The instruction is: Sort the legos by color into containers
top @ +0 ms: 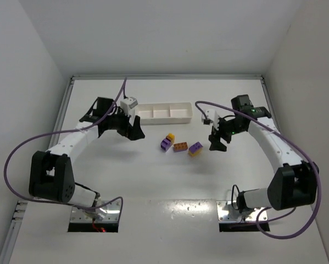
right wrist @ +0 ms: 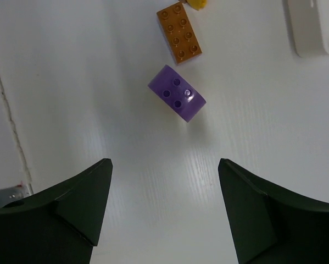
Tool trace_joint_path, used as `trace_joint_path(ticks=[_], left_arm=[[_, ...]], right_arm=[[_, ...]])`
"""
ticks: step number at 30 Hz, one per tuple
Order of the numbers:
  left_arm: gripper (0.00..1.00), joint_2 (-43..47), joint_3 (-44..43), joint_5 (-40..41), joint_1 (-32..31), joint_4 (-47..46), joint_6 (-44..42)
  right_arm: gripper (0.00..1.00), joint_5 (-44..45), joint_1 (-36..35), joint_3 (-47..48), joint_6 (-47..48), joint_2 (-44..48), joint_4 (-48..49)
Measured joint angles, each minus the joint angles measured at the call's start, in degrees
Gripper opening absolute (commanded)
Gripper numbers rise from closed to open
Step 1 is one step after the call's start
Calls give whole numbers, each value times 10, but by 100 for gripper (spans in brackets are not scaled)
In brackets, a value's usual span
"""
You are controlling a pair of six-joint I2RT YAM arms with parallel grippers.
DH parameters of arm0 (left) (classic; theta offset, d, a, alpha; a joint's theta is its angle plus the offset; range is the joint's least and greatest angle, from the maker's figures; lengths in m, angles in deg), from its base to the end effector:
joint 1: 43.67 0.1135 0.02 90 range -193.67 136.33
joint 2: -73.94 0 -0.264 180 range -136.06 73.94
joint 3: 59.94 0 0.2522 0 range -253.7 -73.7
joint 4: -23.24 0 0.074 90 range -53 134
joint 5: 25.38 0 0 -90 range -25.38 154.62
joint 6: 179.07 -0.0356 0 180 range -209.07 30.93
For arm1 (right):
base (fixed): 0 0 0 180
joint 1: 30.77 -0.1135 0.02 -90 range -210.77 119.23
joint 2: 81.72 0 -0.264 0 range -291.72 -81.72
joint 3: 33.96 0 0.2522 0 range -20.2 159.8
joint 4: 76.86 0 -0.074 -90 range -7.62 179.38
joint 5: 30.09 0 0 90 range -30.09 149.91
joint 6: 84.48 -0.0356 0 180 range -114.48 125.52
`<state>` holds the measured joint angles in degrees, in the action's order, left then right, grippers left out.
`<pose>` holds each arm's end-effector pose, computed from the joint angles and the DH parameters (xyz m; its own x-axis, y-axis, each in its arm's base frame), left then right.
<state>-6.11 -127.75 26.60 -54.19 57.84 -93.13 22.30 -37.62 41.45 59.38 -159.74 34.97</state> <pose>0.2818 -0.0746 0.2456 -0.6759 0.1822 -0.7141 0.6075 0.6864 -0.3997 0.2464 0.0515 0.2638 -0.3155 -0.6823 -0.6595 -0.9305 0.3588 0.0740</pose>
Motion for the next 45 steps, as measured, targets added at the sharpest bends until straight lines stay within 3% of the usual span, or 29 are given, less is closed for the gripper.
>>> trace_joint_path(ticks=[7, 18, 34, 45], left_arm=[[100, -65, -40, -21, -3, 17, -5], [100, -99, -79, -36, -4, 35, -17], [100, -136, -92, -46, -4, 37, -17], [100, -152, -103, -47, -4, 38, -17]], right_arm=[[78, 39, -62, 2, 106, -47, 7], [78, 86, -125, 2, 173, -108, 49], [78, 122, -149, 10, 238, -177, 74], [60, 136, -171, 19, 251, -206, 91]])
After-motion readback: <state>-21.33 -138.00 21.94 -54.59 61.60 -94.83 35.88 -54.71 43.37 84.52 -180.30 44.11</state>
